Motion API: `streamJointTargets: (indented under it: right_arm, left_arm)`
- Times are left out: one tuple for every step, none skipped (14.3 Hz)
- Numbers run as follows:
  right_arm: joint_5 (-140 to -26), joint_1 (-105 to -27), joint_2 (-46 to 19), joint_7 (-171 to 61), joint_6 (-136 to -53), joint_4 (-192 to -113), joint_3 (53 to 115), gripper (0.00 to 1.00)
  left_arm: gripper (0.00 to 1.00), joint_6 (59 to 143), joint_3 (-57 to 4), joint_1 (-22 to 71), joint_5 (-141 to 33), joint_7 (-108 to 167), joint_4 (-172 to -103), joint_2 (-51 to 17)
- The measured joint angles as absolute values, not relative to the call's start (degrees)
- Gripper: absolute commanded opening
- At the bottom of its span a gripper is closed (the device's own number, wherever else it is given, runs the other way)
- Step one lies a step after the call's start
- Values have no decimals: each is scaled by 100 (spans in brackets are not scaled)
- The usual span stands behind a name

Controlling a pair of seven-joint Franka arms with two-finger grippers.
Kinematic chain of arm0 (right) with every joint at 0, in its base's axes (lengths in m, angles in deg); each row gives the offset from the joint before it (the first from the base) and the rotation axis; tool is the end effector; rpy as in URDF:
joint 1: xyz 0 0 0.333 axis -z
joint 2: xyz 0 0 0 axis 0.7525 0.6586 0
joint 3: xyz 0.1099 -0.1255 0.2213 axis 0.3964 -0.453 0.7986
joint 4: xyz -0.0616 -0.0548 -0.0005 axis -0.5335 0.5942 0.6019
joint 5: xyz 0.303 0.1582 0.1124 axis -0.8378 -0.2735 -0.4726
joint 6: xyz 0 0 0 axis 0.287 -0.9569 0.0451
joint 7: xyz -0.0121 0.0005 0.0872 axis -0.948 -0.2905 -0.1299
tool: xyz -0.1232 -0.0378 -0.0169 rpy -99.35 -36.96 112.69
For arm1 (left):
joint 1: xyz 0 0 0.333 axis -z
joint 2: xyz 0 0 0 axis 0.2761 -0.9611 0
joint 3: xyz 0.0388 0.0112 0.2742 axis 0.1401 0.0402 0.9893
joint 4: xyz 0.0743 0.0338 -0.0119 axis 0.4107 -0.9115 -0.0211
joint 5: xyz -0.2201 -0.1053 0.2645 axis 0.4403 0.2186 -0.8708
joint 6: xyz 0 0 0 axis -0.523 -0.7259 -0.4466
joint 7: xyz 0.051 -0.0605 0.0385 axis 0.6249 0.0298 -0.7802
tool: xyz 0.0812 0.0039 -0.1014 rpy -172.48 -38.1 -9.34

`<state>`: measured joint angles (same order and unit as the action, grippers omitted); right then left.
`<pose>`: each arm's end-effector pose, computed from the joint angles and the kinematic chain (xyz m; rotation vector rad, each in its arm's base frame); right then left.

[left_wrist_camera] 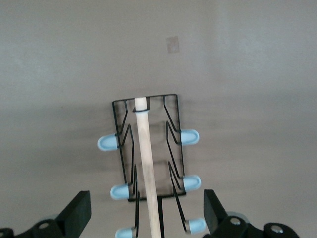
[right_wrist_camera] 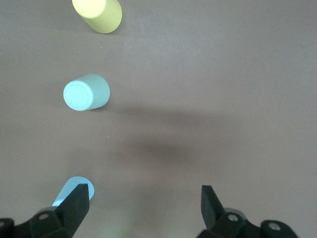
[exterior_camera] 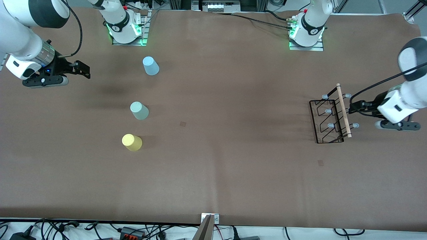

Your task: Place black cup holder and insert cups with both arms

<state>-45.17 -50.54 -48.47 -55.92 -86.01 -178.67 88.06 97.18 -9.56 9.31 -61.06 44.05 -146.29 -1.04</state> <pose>0.4536 0.0013 0.4210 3.1280 0.1791 -0.1723 0.5493 0.0503 0.3646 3.0977 -0.0462 -0.1223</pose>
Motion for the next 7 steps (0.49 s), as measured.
streamJointTargets:
  right_arm:
    - [-4517,-5056,-4846,-5592,-8584,-17868,8806,100]
    - [-4517,-5056,-4846,-5592,-8569,-17869,8806,100]
    - [-4517,-5056,-4846,-5592,-8557,-17870,8807,100]
    - [-4517,-5057,-4846,-5592,-8542,-17870,8807,100]
    - [-4517,-5057,-4846,-5592,-8519,-17870,8807,100]
    - [-4517,-5060,-4846,-5592,-8501,-17870,8809,100]
    - [-4517,-5071,-4846,-5592,-8492,-17870,8811,100]
  left_arm:
    - [100,10065,-962,931,-6132,4403,-14980,-15]
    - [100,10355,-970,931,-6196,4403,-15293,82]
    - [98,10592,-981,931,-6260,4400,-15581,182]
    - [95,10759,-986,932,-6289,4397,-15814,266]
    - [88,10884,-989,932,-6294,4397,-15998,327]
    - [80,10988,-993,932,-6294,4397,-16147,368]
    - [71,11049,-998,932,-6294,4397,-16257,393]
